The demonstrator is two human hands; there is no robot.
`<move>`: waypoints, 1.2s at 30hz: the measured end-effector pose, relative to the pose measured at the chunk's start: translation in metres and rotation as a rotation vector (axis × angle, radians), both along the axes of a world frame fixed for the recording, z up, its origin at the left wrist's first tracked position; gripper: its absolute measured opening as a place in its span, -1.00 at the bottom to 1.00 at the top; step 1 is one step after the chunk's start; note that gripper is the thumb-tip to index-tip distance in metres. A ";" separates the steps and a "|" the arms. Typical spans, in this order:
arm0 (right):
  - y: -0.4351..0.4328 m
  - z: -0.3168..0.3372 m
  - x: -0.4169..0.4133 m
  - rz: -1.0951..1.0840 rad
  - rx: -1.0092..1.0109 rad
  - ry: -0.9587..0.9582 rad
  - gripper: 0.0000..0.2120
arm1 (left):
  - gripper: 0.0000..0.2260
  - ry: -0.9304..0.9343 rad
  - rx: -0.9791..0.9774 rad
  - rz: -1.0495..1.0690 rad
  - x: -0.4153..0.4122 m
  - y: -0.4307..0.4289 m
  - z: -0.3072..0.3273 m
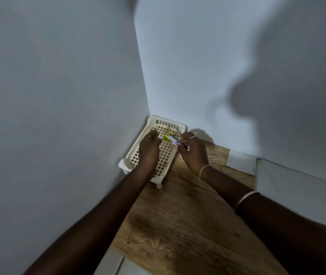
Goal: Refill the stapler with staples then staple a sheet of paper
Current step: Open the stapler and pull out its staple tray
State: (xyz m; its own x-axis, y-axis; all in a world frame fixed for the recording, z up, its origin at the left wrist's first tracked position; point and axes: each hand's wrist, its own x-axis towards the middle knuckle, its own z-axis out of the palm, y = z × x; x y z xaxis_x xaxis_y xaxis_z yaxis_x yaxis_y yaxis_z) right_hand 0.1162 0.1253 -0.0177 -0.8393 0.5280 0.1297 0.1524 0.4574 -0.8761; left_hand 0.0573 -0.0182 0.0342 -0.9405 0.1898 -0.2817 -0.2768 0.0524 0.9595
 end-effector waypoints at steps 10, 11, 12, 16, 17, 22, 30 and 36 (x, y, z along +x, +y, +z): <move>-0.018 0.021 0.134 -0.031 -0.635 0.053 -0.81 | -0.76 -0.121 0.145 -0.213 0.130 -0.006 -0.028; -0.019 0.022 0.148 -0.019 -0.691 0.052 -0.83 | -0.79 -0.195 0.212 -0.263 0.141 -0.004 -0.030; -0.020 0.022 0.160 -0.008 -0.743 0.045 -0.83 | -0.80 -0.259 0.273 -0.305 0.151 -0.002 -0.032; -0.017 0.022 0.205 0.018 -0.891 -0.001 -0.78 | -0.84 -0.390 0.419 -0.383 0.182 0.002 -0.040; -0.016 0.023 0.214 0.018 -0.911 -0.013 -0.77 | -0.85 -0.413 0.443 -0.380 0.188 0.003 -0.042; -0.018 0.023 0.247 0.003 -0.873 -0.045 -0.75 | -0.85 -0.480 0.462 -0.349 0.216 0.010 -0.042; -0.015 0.030 0.258 0.008 -0.503 -0.035 -0.81 | -0.87 -0.411 0.365 -0.345 0.220 0.017 -0.030; -0.018 0.027 0.253 -0.106 -0.368 -0.034 -0.88 | -0.85 -0.420 0.325 -0.317 0.219 0.020 -0.031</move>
State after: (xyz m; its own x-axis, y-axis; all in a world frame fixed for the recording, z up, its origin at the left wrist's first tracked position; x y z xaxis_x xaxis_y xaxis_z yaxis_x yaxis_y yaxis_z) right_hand 0.3691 0.1072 0.0091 -0.7783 0.6179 -0.1114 0.2133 0.0934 -0.9725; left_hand 0.2764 0.0022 0.0031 -0.6457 0.5802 -0.4964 -0.6530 -0.0827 0.7528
